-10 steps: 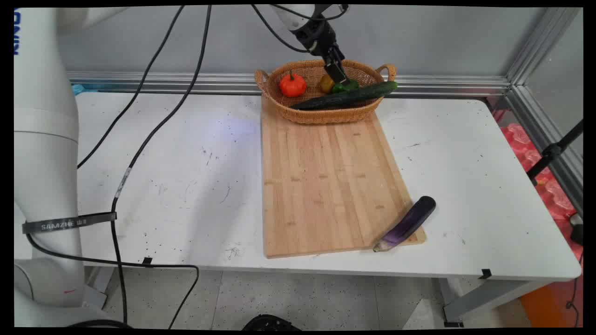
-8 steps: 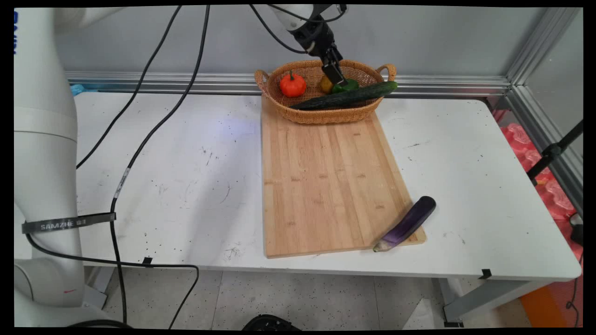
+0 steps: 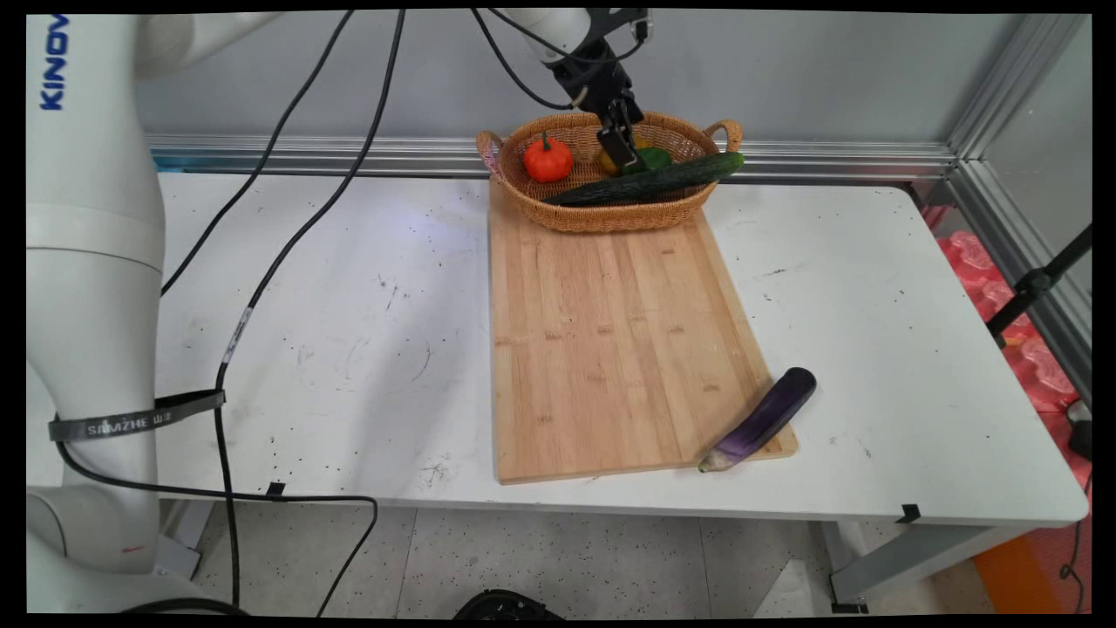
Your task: Pick up the cucumber from the vegetable basket
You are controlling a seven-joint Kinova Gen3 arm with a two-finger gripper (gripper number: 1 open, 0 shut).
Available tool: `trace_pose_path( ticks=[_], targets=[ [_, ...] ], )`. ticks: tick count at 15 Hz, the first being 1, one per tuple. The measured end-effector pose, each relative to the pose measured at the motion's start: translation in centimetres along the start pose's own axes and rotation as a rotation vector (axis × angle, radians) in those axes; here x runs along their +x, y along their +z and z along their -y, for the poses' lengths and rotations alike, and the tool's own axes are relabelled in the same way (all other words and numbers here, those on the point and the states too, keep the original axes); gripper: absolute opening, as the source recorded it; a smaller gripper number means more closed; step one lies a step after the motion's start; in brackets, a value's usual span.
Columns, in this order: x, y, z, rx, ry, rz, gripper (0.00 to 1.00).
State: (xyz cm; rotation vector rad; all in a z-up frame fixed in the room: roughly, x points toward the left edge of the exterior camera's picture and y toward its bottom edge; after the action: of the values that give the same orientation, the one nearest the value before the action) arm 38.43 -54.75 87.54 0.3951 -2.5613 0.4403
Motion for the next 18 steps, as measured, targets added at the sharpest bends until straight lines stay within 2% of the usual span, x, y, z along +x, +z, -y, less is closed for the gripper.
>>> trace_pose_path(
  ticks=[8,18],
  targets=[
    [-0.3,2.9,1.0,-0.053,0.016,-0.019,1.00],
    [-1.5,5.7,1.3,-0.064,-0.023,-0.021,1.00]
  ],
)
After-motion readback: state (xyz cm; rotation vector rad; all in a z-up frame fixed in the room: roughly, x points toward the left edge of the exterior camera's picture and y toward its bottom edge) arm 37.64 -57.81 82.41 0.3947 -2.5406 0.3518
